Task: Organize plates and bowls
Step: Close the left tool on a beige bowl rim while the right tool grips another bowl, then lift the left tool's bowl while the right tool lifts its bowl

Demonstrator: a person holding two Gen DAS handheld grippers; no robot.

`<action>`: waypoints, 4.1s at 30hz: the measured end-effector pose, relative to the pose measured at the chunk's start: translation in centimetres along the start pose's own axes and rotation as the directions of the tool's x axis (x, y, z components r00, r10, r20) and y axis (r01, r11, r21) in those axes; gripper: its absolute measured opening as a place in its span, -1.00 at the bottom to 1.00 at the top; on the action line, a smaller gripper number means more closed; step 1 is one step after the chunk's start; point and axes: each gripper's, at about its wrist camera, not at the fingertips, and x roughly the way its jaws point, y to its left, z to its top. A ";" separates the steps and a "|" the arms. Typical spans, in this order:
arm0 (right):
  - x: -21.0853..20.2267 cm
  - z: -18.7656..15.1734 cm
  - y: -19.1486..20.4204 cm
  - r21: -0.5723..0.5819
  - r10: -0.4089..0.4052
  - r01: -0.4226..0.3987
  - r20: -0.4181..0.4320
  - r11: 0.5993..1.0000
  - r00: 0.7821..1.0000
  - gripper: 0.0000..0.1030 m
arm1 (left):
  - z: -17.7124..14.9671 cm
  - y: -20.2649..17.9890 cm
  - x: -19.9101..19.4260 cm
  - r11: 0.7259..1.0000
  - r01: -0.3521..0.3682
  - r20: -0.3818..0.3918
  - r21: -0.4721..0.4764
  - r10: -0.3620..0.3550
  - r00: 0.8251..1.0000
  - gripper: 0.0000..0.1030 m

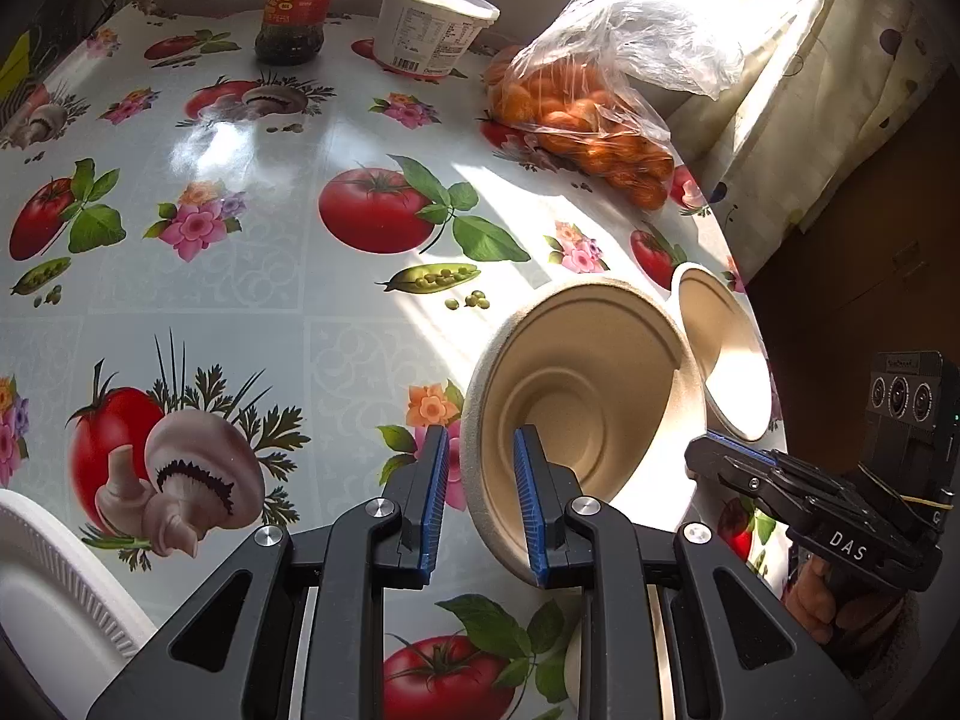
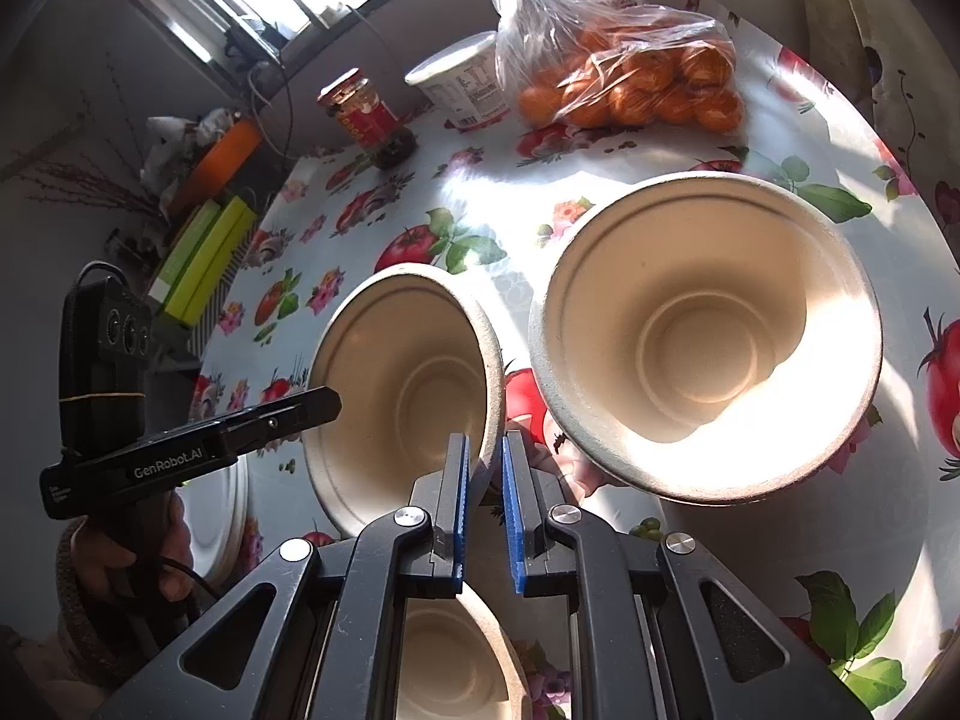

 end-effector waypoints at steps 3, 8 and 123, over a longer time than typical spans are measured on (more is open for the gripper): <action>0.1 -0.1 -0.1 0.008 -0.003 0.003 -0.004 1.000 1.000 -0.78 | -0.2 0.2 0.0 1.000 -0.005 0.000 0.003 0.005 1.000 -0.55; 0.2 -0.2 -0.1 0.006 -0.003 0.003 -0.002 1.000 1.000 -0.78 | -0.5 0.3 0.0 1.000 0.001 0.007 -0.001 -0.001 1.000 -0.78; -9.3 -11.5 0.2 0.114 0.020 -0.034 0.120 0.993 0.993 -0.79 | -9.5 -4.4 -4.6 0.992 0.117 0.006 0.040 -0.118 0.993 -0.87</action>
